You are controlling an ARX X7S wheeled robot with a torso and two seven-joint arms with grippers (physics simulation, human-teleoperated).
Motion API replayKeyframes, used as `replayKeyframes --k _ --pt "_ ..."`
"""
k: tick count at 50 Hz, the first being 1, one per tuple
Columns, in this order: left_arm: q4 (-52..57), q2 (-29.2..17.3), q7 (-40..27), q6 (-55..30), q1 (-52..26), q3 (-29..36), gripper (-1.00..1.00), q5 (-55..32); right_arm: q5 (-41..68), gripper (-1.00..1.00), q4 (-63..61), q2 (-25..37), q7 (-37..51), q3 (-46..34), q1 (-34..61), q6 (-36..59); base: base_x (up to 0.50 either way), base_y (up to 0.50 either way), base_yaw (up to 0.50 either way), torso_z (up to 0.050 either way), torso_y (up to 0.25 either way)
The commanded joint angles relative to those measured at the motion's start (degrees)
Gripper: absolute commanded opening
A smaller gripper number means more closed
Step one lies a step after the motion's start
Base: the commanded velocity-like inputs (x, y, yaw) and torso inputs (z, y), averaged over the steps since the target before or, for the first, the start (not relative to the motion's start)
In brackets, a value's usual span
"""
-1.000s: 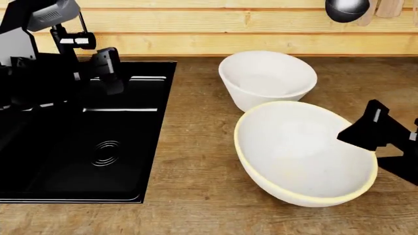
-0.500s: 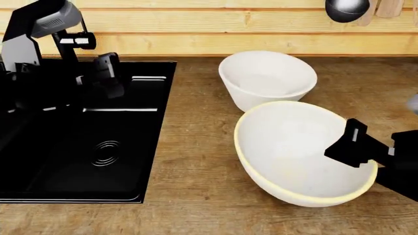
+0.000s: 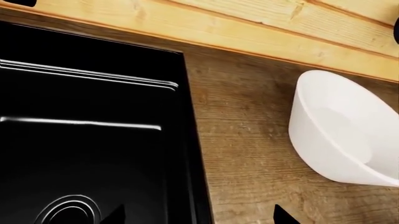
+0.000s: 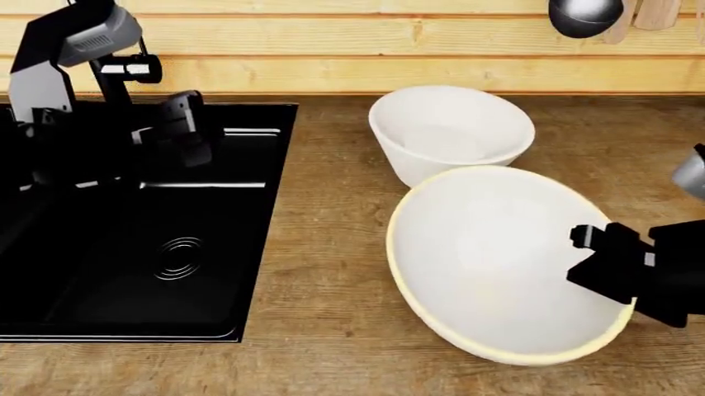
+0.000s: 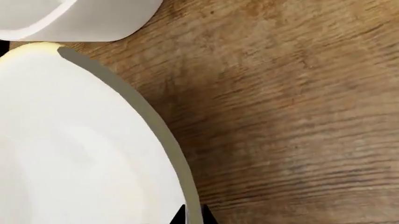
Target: Stack the bowls in the sink.
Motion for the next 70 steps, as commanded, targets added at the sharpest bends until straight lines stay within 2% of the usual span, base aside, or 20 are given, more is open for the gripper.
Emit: replayKeyframes --k 1,26,41,48,54,60,64,70 --pt "0.0 -0.1 0.2 0.3 -0.8 0.6 1.0 -0.1 1.5 -1.0 0.1 -0.2 1.9 1.0 3.7 0.9 0.0 0.0 0.0 0.0 0.0" --pt "2.2 -0.5 -2.0 1.6 -2.3 1.8 1.0 -4.0 11.5 -1.0 -8.9 7.4 6.2 5.4 11.2 -0.4 0.0 0.0 0.0 0.0 0.0" --pt "5.3 -1.9 -7.3 5.2 -2.2 2.4 1.0 -12.9 12.0 -1.0 -1.2 -4.9 13.2 4.6 22.6 3.8 0.0 0.0 0.0 0.0 0.0" --pt "5.8 -1.8 -7.0 6.1 -2.0 2.2 1.0 -13.9 8.9 -1.0 5.4 -11.7 14.1 3.4 27.6 6.9 0.0 0.0 0.0 0.0 0.0" --pt "8.7 -1.9 -8.7 9.0 0.1 2.0 1.0 -19.3 5.7 -1.0 8.1 -14.2 12.0 3.3 27.2 8.7 0.0 0.0 0.0 0.0 0.0" --pt "12.8 -4.0 -12.2 13.0 2.0 2.3 1.0 -27.0 3.9 -1.0 9.9 -16.2 10.4 3.1 27.3 10.1 0.0 0.0 0.0 0.0 0.0" --pt "16.4 -5.6 -13.6 16.8 3.5 1.2 1.0 -32.7 2.5 -1.0 10.4 -17.8 9.2 3.2 27.0 10.4 0.0 0.0 0.0 0.0 0.002" --pt "20.4 -6.8 -13.2 20.9 6.1 -1.9 1.0 -36.5 1.9 -1.0 10.5 -18.9 8.2 2.9 26.7 10.6 0.0 0.0 0.0 0.0 0.0"
